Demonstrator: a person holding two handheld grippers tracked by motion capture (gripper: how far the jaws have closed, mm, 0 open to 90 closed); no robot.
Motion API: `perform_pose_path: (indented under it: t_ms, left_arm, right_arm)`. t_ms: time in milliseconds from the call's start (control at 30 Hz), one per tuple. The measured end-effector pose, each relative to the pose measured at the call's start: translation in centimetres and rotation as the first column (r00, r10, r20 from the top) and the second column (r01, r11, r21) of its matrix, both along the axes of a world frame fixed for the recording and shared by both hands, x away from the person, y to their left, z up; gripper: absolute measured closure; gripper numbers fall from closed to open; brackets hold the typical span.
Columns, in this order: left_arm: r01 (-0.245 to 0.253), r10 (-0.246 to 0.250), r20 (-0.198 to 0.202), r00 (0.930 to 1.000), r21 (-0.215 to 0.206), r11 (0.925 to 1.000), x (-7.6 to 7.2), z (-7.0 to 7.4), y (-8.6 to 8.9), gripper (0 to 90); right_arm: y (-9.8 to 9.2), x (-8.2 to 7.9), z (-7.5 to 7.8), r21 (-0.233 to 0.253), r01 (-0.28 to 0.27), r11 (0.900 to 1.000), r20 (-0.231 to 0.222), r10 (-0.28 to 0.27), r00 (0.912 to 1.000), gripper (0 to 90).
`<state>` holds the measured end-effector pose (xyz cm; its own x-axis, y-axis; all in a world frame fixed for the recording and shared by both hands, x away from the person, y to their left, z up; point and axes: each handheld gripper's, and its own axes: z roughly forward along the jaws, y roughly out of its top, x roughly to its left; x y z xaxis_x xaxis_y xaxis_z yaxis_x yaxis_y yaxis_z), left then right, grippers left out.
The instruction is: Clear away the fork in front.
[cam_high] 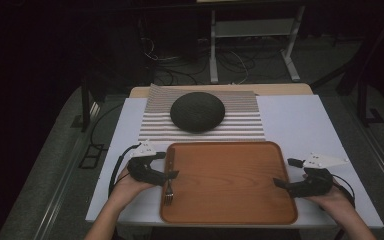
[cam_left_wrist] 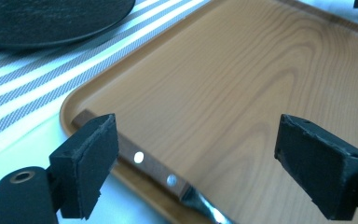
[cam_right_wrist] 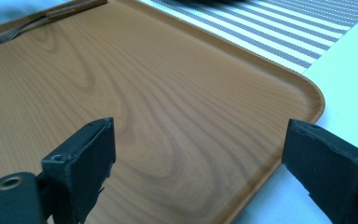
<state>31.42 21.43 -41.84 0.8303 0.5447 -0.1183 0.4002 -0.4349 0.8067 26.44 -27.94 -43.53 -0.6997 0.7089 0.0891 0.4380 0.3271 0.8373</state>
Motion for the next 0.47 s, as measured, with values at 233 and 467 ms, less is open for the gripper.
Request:
perform_pose_path:
  t_ms: [233,467]
  left_arm:
    - [-0.014,0.014,-0.015,0.9998,0.019,0.9997,-0.89,-0.73,1.07,0.0]
    - [-0.015,0.016,-0.009,0.9998,0.024,0.9996,-0.71,-0.77,0.99,0.0]
  right_arm:
    - [-0.02,-0.04,0.08,0.003,0.004,1.0,0.003,-0.004,1.0,9.8]
    - [-0.08,-0.06,0.03,-0.001,0.001,1.0,0.003,-0.001,1.0,9.8]
